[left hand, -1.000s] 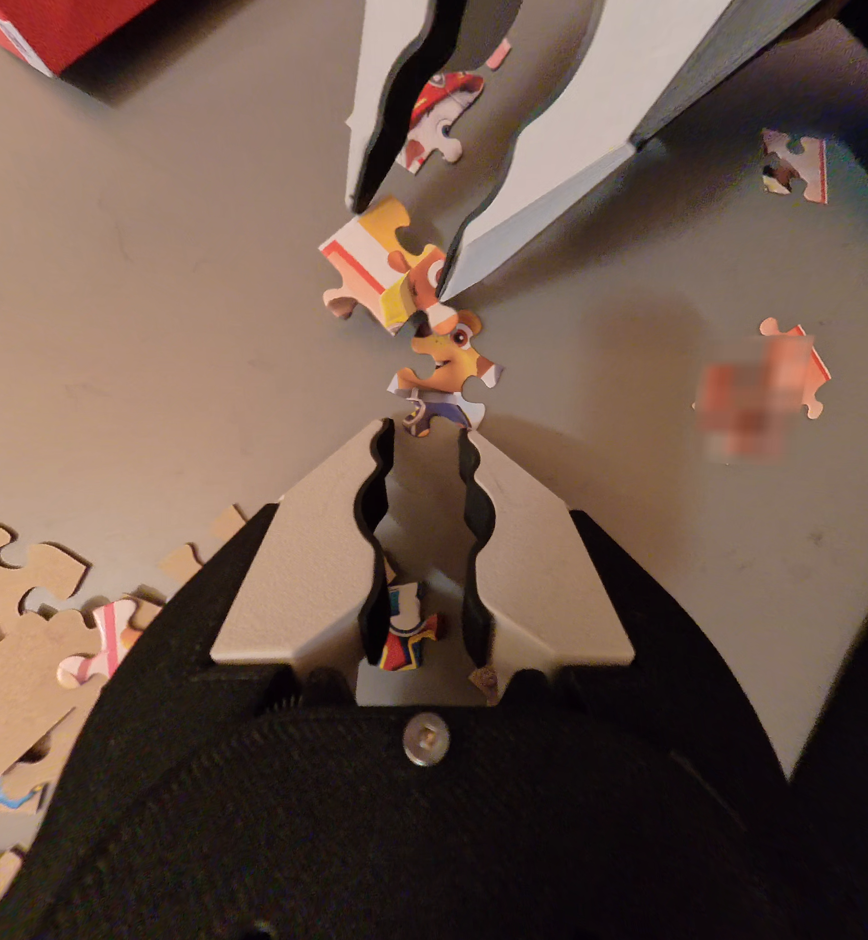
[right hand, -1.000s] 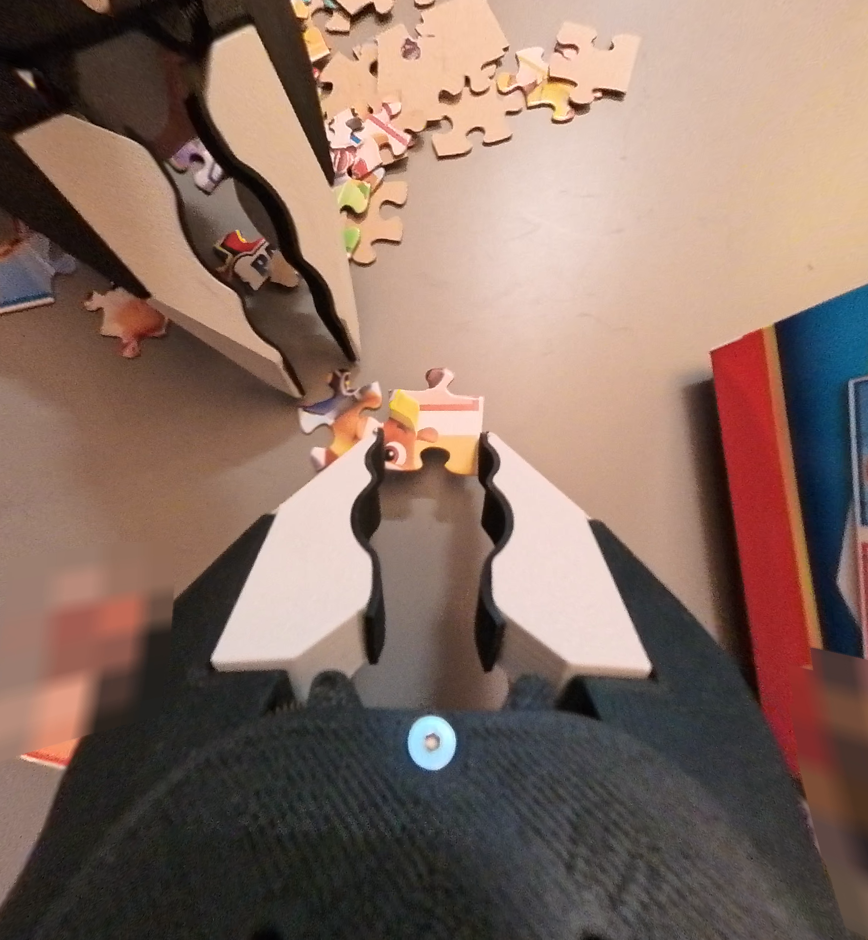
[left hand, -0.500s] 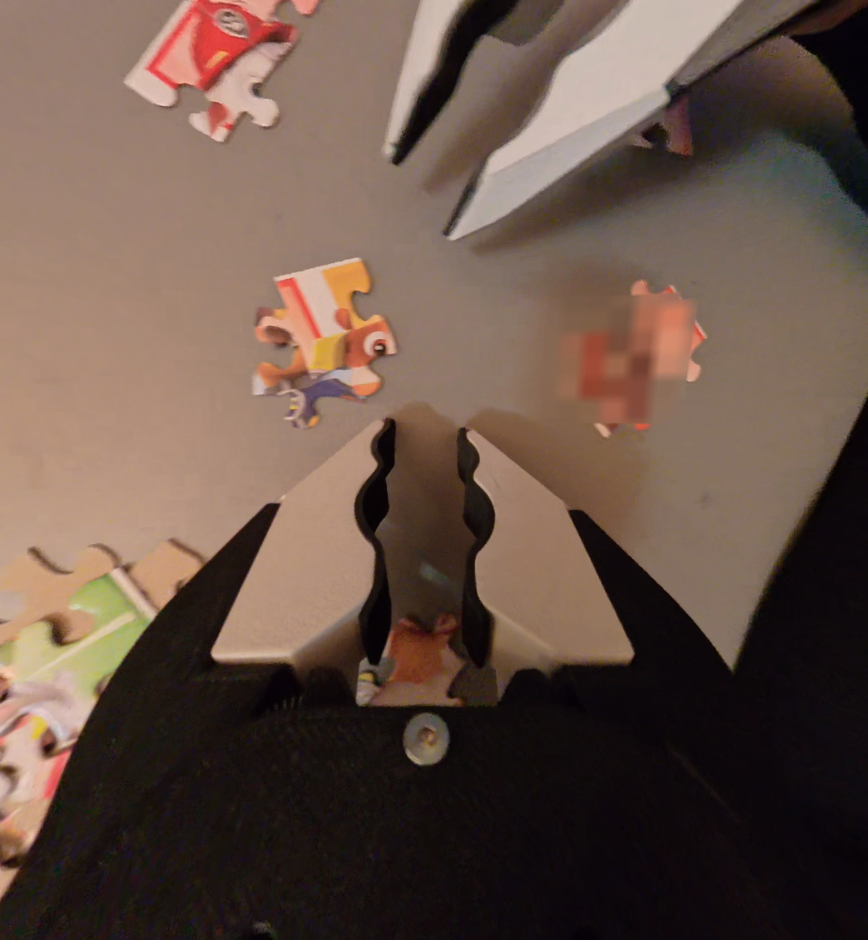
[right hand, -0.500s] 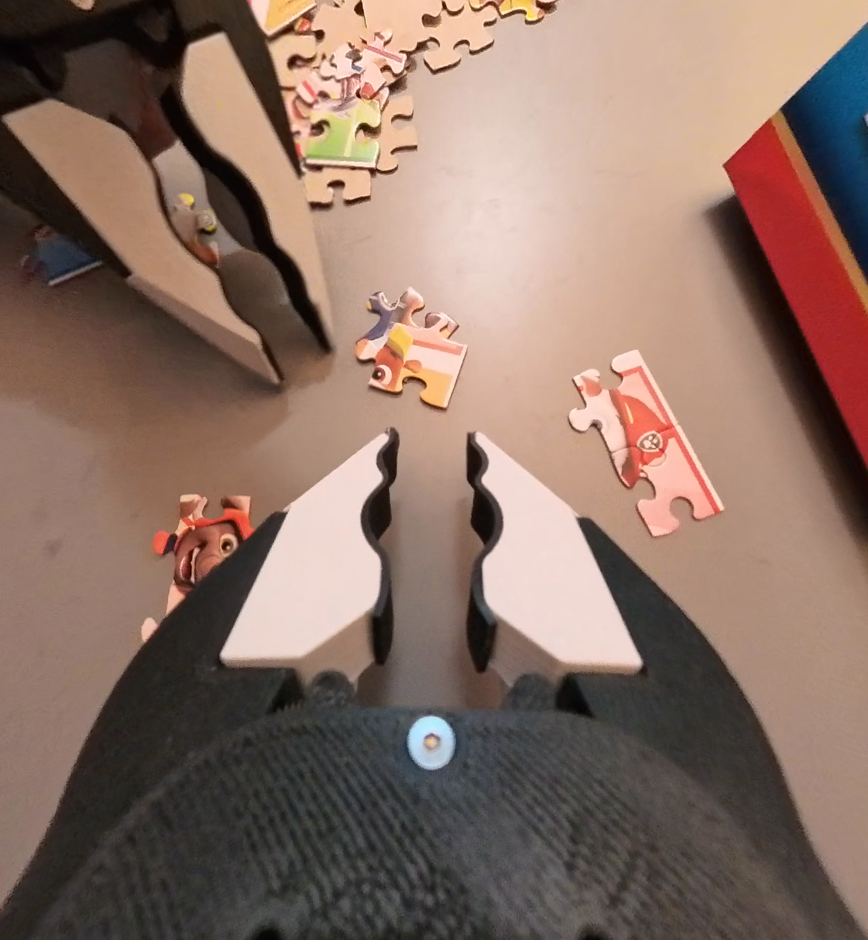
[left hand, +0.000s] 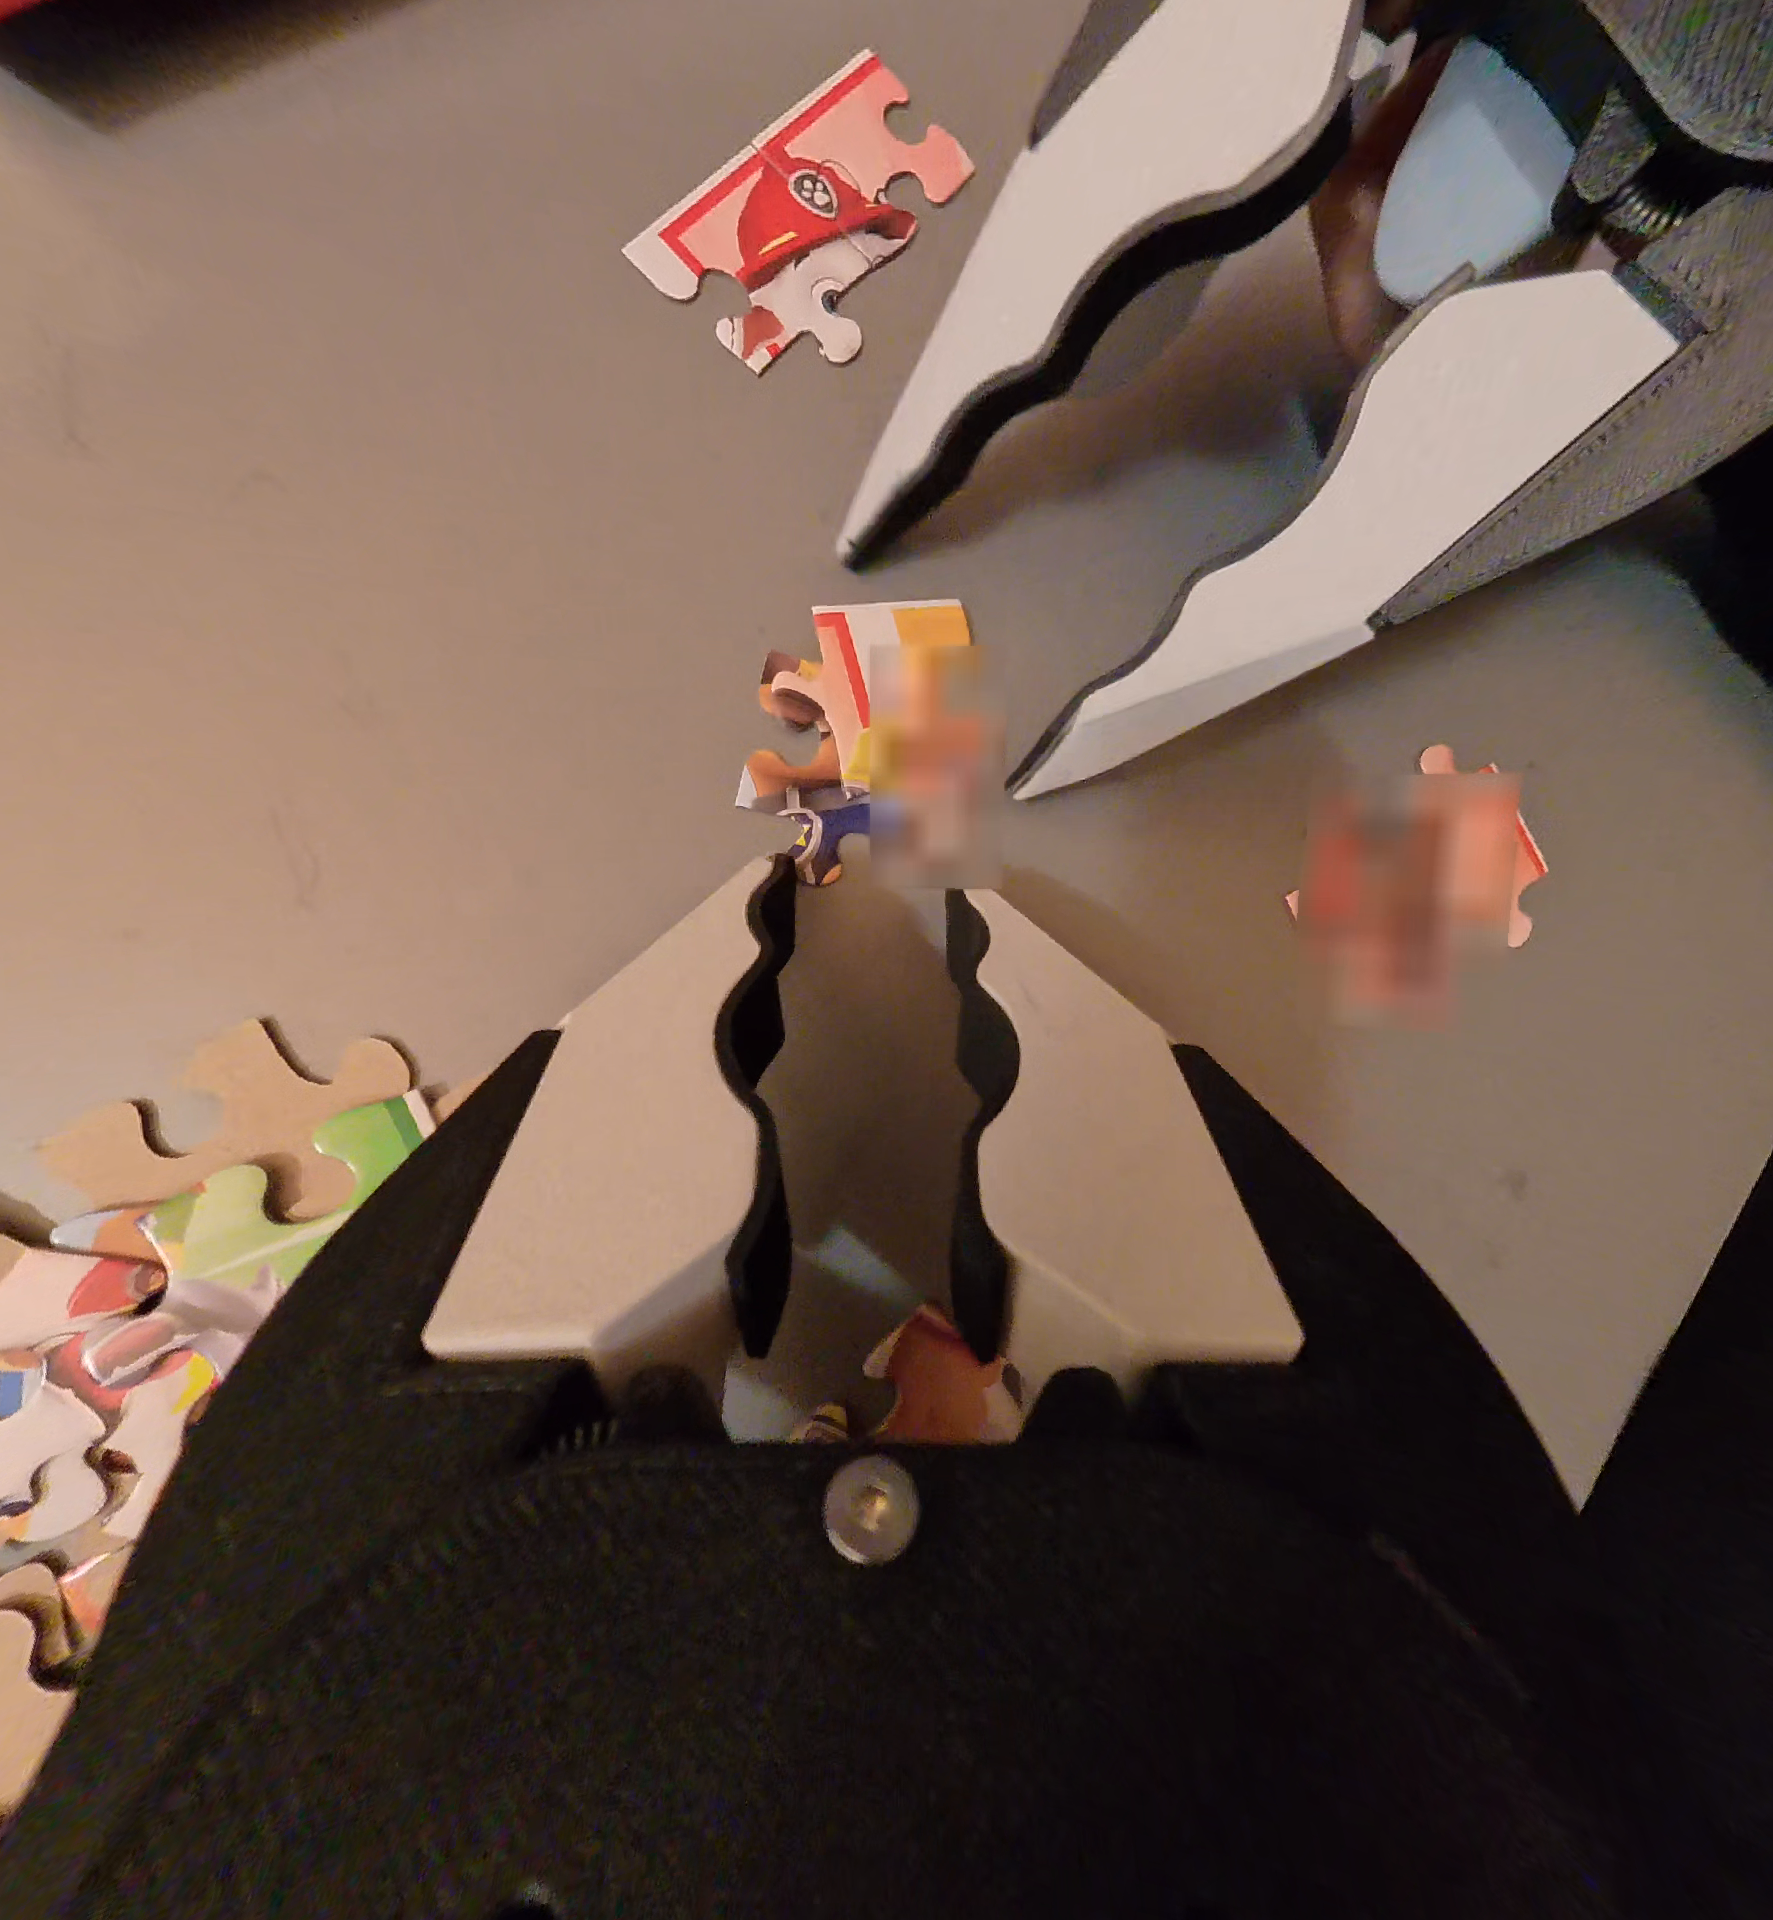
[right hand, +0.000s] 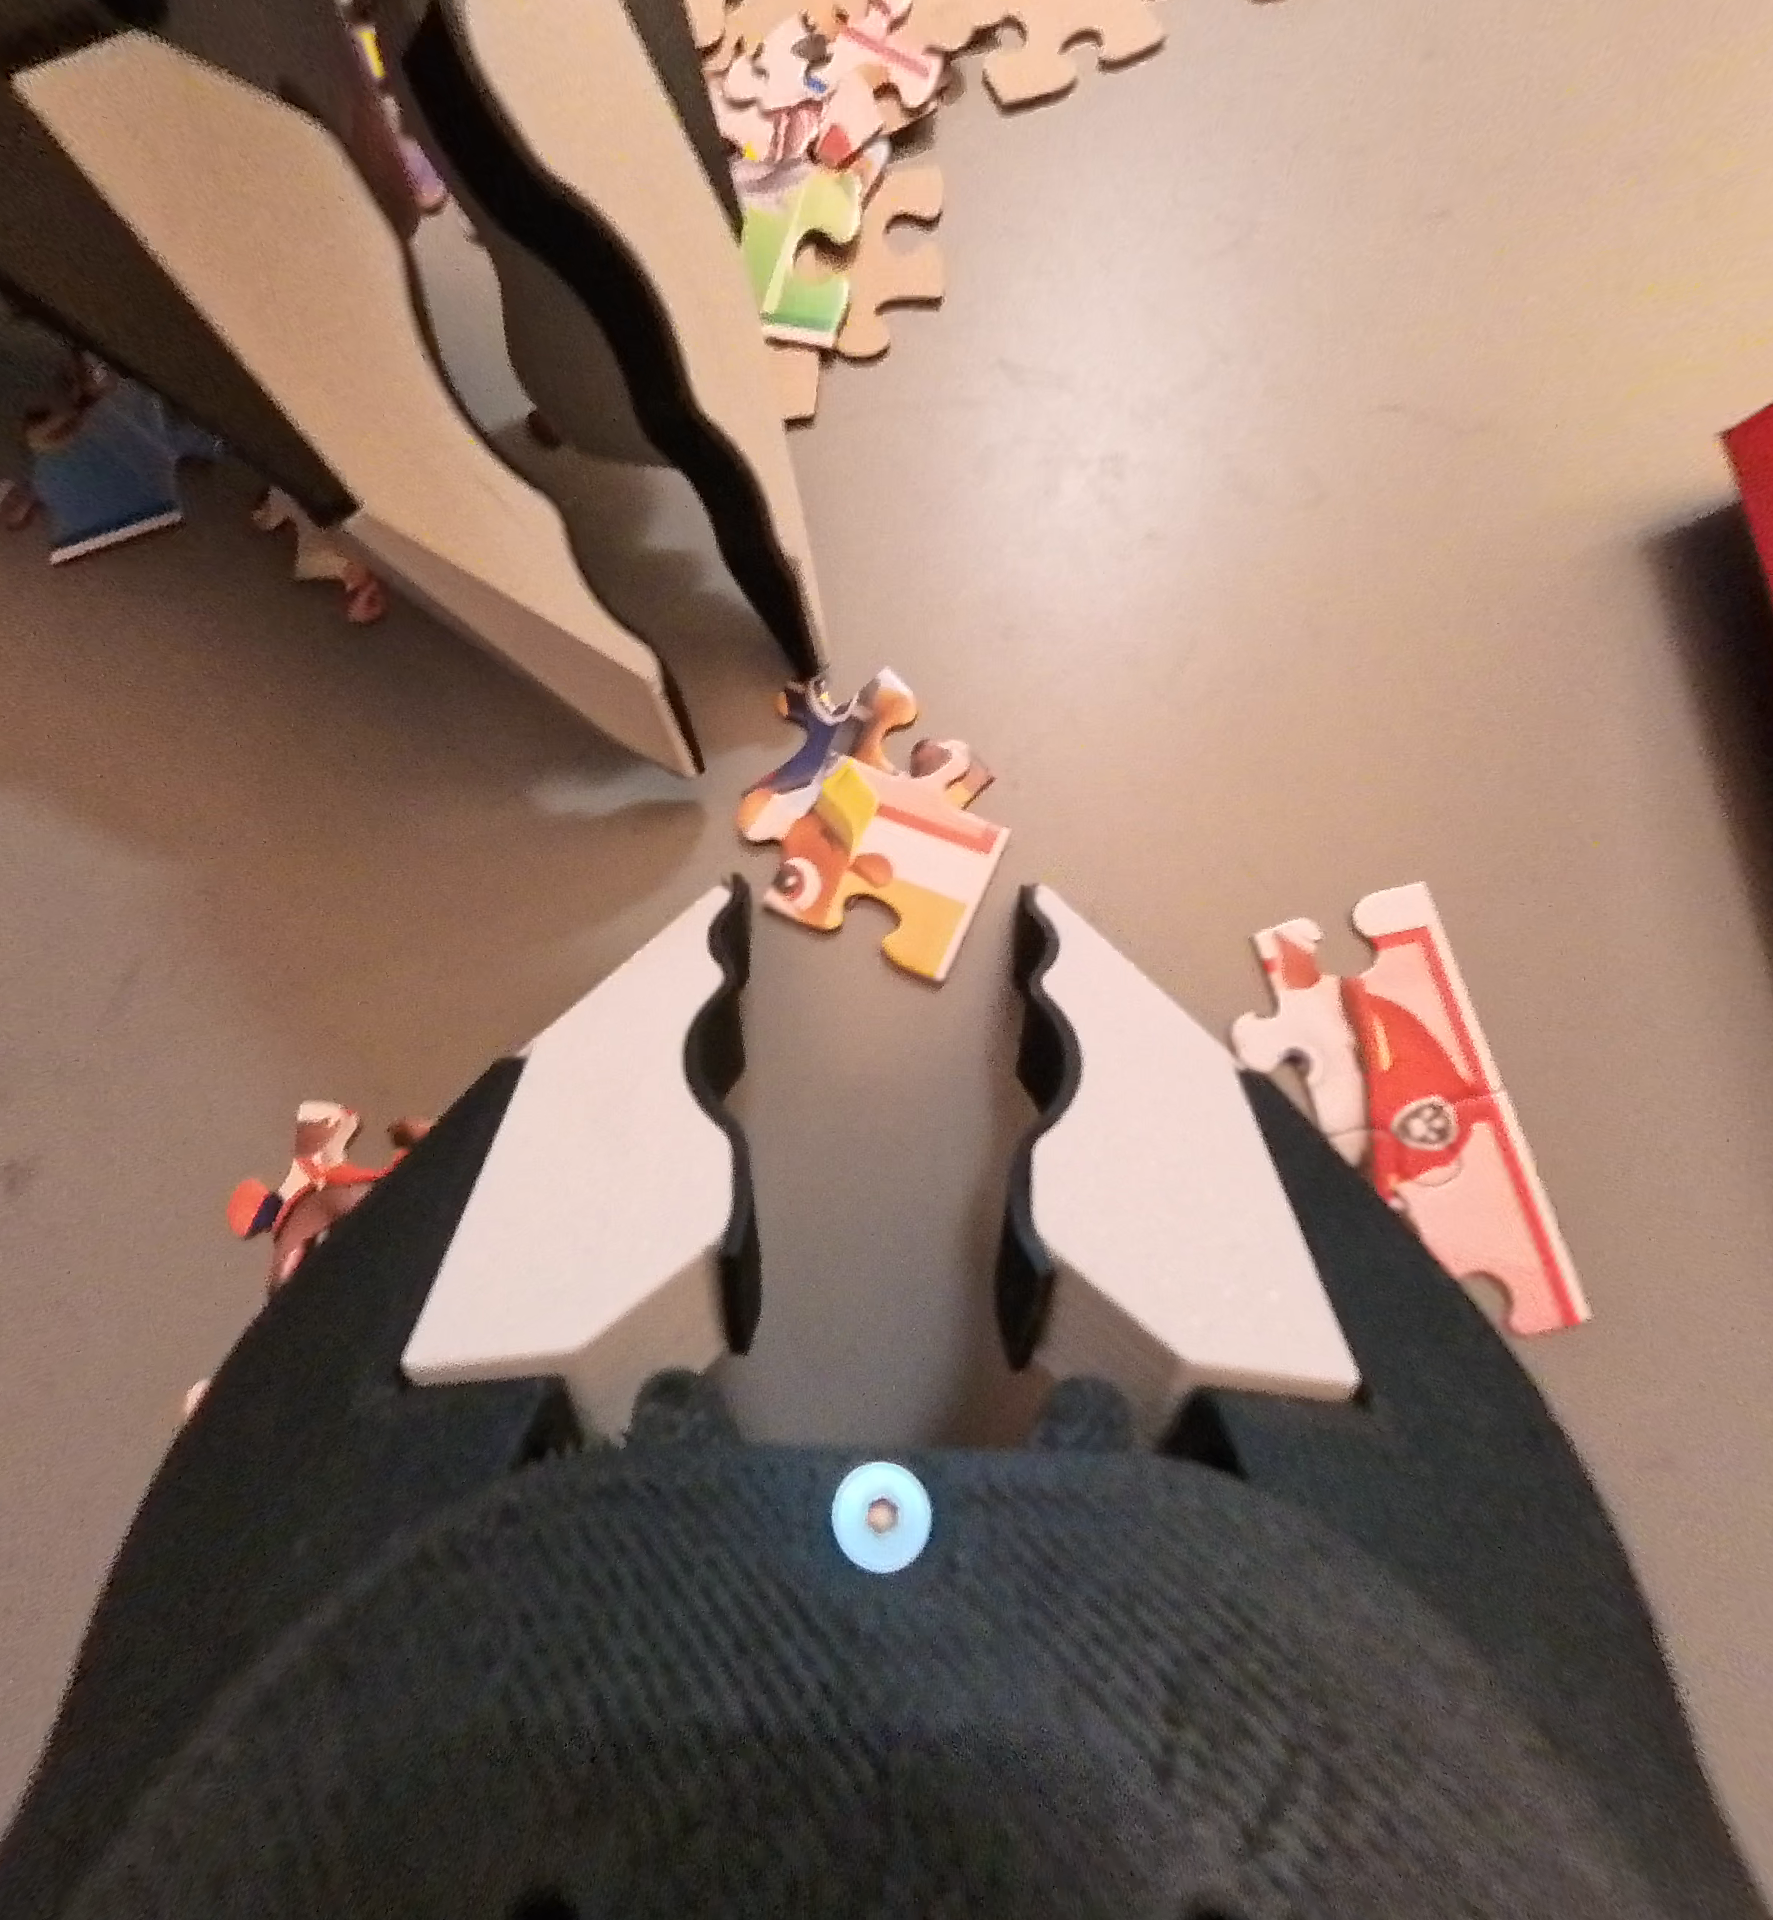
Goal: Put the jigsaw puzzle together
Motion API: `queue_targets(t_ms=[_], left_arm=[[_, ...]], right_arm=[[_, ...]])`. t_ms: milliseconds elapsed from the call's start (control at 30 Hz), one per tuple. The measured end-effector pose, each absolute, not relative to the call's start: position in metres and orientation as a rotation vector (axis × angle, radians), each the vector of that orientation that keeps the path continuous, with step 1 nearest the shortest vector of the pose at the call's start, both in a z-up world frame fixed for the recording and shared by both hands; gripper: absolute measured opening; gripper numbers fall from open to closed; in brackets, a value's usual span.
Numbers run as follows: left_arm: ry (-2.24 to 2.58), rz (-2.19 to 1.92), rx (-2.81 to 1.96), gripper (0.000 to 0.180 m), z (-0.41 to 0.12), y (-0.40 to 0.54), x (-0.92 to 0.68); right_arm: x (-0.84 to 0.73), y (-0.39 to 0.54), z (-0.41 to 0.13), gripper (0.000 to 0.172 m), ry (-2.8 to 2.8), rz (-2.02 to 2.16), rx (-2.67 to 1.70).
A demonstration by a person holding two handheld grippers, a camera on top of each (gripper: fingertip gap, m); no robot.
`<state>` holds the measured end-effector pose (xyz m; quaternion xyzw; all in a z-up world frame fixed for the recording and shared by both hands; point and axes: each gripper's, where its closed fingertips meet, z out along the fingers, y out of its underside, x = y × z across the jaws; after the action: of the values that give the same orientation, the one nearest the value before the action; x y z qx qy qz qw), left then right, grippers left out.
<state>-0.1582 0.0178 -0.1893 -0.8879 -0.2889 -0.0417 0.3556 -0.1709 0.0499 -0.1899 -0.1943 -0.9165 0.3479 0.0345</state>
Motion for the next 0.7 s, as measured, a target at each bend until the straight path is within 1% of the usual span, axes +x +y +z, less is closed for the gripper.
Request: queue_targets(t_ms=[233, 400, 533, 633, 700], left_arm=[[-0.724, -0.155, -2.299, 0.026, -0.189, 0.021, -0.149], [-0.714, -0.183, -2.306, 0.026, -0.189, 0.023, -0.141], [-0.703, -0.202, -2.312, 0.025, -0.188, 0.024, -0.133], [-0.688, -0.209, -2.319, 0.025, -0.188, 0.026, -0.127], [-0.684, -0.185, -2.330, 0.025, -0.189, 0.023, -0.128]], right_arm=[[-0.126, 0.054, -0.187, 0.043, -2.941, 1.101, -0.606], [-0.143, 0.064, -0.176, 0.039, -2.811, 1.098, -0.618], [-0.165, 0.062, -0.172, 0.044, -2.729, 1.089, -0.532], [-0.163, 0.049, -0.179, 0.050, -2.789, 1.085, -0.452], [-0.161, 0.046, -0.187, 0.050, -2.833, 1.036, -0.417]])
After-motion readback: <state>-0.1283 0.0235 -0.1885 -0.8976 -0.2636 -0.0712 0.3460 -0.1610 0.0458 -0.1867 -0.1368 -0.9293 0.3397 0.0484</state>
